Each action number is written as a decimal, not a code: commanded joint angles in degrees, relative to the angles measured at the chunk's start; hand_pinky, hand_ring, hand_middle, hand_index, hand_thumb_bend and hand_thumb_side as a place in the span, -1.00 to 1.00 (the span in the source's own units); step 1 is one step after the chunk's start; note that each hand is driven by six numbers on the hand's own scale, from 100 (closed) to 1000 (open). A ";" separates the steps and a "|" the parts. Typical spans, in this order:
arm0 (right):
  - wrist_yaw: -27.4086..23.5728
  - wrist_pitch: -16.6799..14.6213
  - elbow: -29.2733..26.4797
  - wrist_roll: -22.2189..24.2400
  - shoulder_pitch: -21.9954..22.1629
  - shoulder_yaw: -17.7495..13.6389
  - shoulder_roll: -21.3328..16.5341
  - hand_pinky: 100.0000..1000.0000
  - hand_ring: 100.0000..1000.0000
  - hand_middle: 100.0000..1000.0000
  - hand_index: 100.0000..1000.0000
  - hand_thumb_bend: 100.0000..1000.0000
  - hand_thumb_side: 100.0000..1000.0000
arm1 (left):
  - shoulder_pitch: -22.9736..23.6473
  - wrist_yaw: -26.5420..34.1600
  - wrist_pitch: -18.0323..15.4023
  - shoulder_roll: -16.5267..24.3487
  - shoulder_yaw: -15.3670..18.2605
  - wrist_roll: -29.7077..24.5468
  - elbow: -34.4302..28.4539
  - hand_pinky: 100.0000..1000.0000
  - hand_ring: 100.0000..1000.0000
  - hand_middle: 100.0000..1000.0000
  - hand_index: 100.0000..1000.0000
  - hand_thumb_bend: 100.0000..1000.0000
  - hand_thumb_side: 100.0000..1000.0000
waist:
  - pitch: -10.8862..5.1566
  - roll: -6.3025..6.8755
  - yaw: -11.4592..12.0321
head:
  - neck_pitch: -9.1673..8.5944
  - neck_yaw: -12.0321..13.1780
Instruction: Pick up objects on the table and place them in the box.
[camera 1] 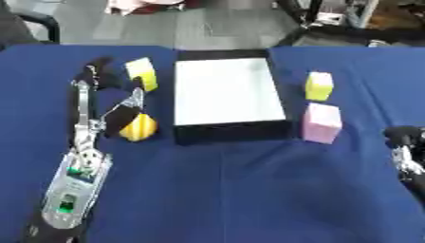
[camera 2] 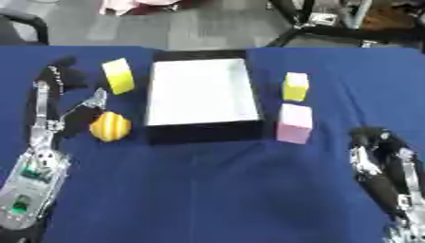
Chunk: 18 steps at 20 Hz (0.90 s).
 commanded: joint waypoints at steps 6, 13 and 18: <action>0.01 0.15 -0.34 -0.02 -0.12 -0.08 -1.05 0.40 0.42 0.19 0.18 -1.00 -0.14 | -4.84 -2.06 3.94 7.37 -0.15 -3.67 1.00 0.55 0.11 0.06 0.63 -0.27 -0.88 | -2.12 0.49 -0.01 | -0.11 0.00; 0.52 0.24 0.36 -0.01 0.41 -0.04 -2.36 0.41 0.42 0.19 0.18 -1.00 -0.14 | -14.75 -7.60 10.25 17.60 -8.27 -9.97 10.15 0.60 0.24 0.21 0.72 -0.12 -0.67 | -3.70 2.36 -0.92 | -0.11 -0.11; 0.50 0.07 0.59 0.52 0.20 0.57 -2.76 0.41 0.42 0.19 0.18 -1.00 -0.15 | -22.65 -4.75 15.11 25.50 -16.16 -14.83 18.05 0.62 0.31 0.32 0.74 -0.20 -0.74 | -4.05 2.47 -2.39 | -0.11 0.68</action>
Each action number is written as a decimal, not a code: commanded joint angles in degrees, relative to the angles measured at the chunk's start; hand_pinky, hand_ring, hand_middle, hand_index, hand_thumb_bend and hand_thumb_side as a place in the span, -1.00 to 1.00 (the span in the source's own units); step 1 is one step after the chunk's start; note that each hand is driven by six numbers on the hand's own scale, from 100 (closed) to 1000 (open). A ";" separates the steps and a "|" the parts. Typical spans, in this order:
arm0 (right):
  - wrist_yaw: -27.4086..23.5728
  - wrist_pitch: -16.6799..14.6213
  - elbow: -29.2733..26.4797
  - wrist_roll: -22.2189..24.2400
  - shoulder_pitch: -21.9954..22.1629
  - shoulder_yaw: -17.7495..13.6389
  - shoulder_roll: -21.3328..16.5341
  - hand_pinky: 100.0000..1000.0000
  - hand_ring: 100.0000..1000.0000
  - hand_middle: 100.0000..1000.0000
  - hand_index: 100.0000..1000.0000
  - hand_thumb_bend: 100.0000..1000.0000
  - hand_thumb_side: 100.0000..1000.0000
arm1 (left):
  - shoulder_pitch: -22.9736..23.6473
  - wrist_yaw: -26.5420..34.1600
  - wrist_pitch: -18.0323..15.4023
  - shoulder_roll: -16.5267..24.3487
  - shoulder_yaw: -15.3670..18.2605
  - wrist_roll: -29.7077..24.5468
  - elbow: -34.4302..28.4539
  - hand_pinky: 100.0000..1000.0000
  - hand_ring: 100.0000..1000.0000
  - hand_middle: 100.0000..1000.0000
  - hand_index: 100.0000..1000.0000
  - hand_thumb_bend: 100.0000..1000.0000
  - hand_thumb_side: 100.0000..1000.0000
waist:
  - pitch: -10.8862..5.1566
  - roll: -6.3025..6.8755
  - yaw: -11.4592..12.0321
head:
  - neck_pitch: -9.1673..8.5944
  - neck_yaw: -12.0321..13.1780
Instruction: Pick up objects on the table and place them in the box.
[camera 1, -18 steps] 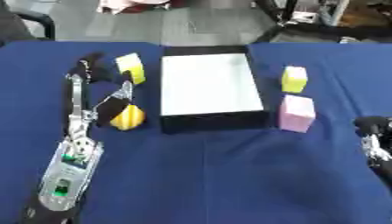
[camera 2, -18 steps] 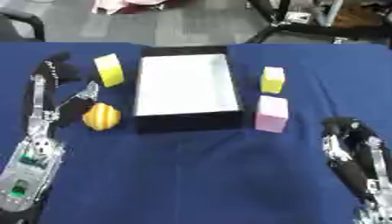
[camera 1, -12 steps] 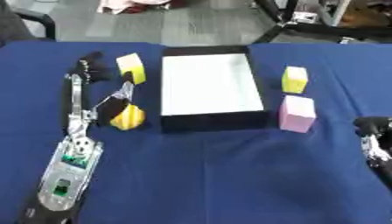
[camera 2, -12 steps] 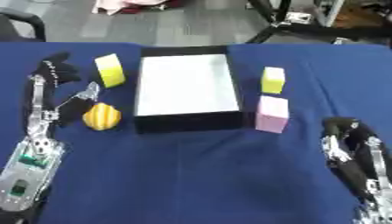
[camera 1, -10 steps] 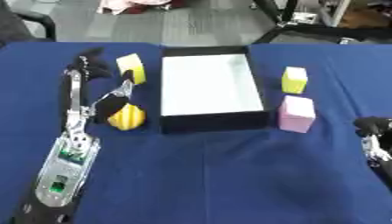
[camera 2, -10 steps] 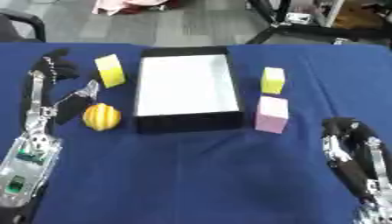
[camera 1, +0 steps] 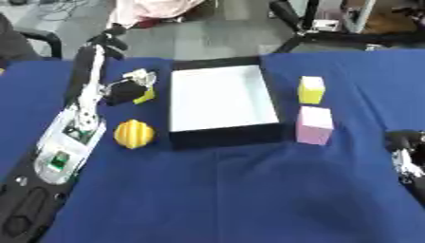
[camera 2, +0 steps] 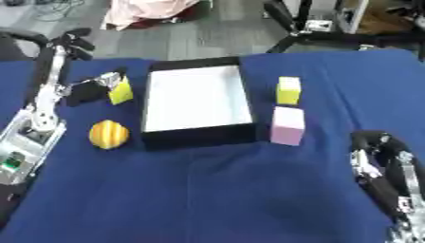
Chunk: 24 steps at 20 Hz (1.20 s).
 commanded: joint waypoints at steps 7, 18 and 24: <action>-0.07 -0.10 -0.28 0.63 -1.03 0.41 -0.68 0.41 0.42 0.19 0.18 -1.00 -0.14 | -14.50 7.24 9.19 7.60 -9.54 -9.13 14.28 0.62 0.32 0.32 0.70 -0.26 -0.78 | -0.70 0.00 -1.33 | -0.11 1.20; -0.19 -0.09 -0.21 0.59 -1.04 0.35 -0.35 0.41 0.42 0.19 0.18 -1.00 -0.14 | -23.34 -0.66 16.27 -1.44 -5.77 -18.97 30.27 0.62 0.30 0.29 0.68 -0.30 -0.80 | -0.47 -0.44 -1.31 | -0.11 0.93; -0.23 -0.08 -0.15 0.61 -0.99 0.36 -0.28 0.41 0.42 0.19 0.18 -1.00 -0.14 | -25.77 -5.99 11.47 -2.00 -2.03 -24.36 39.02 0.62 0.29 0.27 0.67 -0.33 -0.82 | -0.55 -0.52 -1.25 | -0.11 0.82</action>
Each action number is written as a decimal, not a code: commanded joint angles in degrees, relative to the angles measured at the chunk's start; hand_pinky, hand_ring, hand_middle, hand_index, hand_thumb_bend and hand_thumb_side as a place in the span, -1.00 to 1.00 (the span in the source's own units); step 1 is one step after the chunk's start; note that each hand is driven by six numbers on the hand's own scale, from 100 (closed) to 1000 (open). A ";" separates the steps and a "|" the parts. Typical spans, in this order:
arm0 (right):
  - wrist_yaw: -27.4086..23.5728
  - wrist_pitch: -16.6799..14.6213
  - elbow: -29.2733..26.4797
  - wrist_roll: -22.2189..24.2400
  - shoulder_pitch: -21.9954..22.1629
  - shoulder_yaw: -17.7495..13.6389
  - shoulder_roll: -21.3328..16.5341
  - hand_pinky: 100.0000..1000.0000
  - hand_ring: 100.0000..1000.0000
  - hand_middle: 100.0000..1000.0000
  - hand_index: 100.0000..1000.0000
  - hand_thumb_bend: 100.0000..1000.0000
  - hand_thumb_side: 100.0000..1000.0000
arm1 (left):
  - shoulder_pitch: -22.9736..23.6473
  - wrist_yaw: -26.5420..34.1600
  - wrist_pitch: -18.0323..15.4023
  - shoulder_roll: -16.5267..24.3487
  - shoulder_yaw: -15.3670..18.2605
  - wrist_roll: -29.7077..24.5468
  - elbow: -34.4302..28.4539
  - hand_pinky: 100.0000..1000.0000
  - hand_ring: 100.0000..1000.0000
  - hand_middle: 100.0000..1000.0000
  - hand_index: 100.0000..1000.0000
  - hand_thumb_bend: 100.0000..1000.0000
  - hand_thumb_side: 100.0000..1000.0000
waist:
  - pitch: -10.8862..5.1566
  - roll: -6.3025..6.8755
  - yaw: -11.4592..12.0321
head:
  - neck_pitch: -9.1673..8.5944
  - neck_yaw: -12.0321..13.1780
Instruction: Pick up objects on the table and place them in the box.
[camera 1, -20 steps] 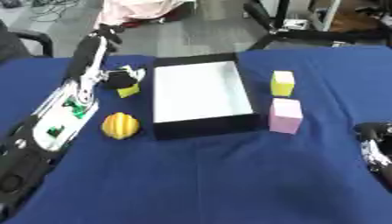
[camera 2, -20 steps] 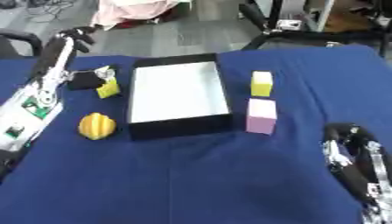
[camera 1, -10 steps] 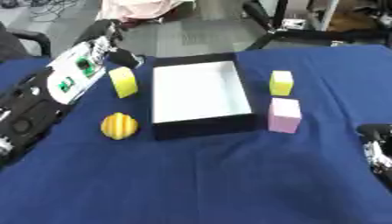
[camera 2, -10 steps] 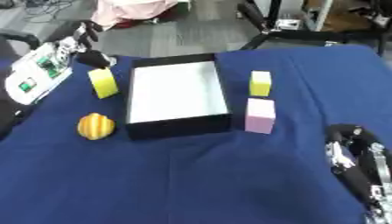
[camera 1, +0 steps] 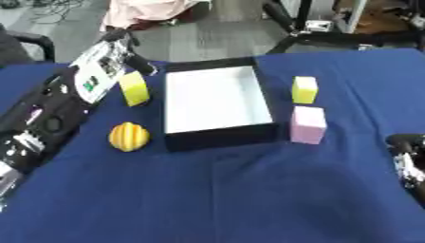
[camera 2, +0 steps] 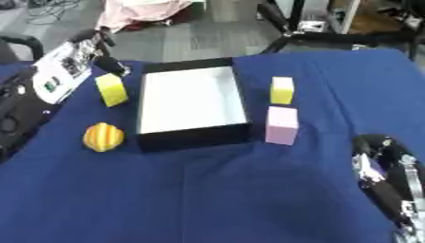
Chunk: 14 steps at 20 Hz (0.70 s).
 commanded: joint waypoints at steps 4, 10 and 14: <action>-0.19 -0.12 -0.47 0.16 -0.41 0.03 -0.37 0.41 0.42 0.19 0.18 -1.00 -0.14 | -4.35 -5.99 -4.89 1.24 4.36 -5.82 8.82 0.61 0.28 0.26 0.66 -0.37 -0.84 | -0.64 -0.47 0.07 | -0.11 -0.26; -0.27 -0.15 -0.47 0.28 -0.45 0.15 -0.36 0.41 0.42 0.19 0.18 -1.00 -0.15 | -5.87 -11.91 -9.03 0.42 6.00 -10.46 14.72 0.62 0.34 0.32 0.69 -0.31 -0.82 | -0.59 -0.57 -0.11 | -0.11 -0.20; -0.36 -0.19 -0.53 0.37 -0.64 0.22 -0.34 0.41 0.42 0.19 0.18 -1.00 -0.15 | -5.73 -16.02 -10.26 -0.66 6.47 -11.58 15.56 0.65 0.48 0.48 0.77 0.12 -0.64 | -0.45 -0.79 -0.46 | -0.11 -0.06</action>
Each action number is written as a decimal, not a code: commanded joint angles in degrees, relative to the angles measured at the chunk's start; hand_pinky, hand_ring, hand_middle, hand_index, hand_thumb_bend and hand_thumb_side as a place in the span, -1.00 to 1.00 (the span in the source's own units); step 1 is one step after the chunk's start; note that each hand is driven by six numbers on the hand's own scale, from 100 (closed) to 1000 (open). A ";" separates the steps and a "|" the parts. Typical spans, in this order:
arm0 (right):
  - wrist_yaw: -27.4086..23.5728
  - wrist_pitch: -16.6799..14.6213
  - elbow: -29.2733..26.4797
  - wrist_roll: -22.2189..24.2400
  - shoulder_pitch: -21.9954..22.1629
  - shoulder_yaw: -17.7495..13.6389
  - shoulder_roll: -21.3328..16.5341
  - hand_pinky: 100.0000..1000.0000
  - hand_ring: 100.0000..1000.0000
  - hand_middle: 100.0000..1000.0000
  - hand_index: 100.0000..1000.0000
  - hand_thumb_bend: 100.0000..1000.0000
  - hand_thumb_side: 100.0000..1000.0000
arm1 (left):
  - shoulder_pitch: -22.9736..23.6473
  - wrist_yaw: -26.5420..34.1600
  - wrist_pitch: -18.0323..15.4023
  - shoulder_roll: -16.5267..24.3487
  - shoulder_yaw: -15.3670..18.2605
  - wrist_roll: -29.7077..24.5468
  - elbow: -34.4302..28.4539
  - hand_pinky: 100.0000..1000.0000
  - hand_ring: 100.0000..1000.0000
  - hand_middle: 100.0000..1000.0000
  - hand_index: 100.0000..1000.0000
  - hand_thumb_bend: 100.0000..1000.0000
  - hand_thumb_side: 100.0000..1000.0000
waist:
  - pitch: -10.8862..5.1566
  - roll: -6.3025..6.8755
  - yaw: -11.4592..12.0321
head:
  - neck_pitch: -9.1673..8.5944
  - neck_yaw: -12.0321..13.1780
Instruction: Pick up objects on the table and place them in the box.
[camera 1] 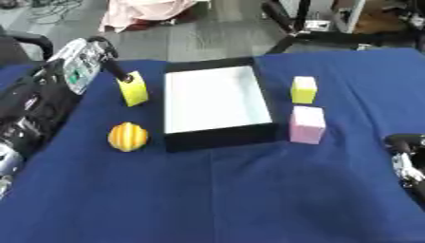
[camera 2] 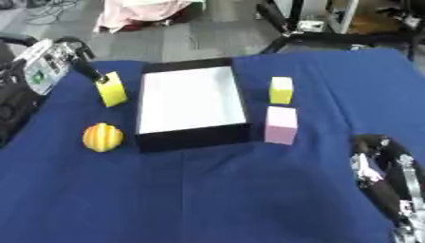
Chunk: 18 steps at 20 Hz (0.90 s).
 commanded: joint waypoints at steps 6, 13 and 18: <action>-0.34 -0.25 -0.60 0.64 -1.13 0.27 -0.29 0.41 0.42 0.19 0.18 -1.00 -0.15 | -1.16 -8.44 -1.18 -1.07 1.12 1.20 1.50 0.70 0.59 0.57 0.82 0.24 -0.61 | -0.10 -0.90 -0.97 | -0.11 0.55; -0.50 -0.27 -0.63 0.83 -1.64 0.44 -0.16 0.41 0.42 0.19 0.18 -1.00 -0.14 | -0.34 -15.13 -1.05 -2.39 3.71 6.57 2.52 0.67 0.53 0.50 0.75 -0.12 -0.66 | 0.54 -0.91 -1.66 | -0.11 0.93; -0.52 -0.30 -0.68 0.87 -1.96 0.41 0.00 0.41 0.42 0.19 0.18 -1.00 -0.14 | 0.20 -20.28 -1.36 -3.78 6.79 6.78 3.93 0.67 0.51 0.48 0.74 -0.18 -0.70 | 1.02 -1.04 -1.94 | -0.11 0.95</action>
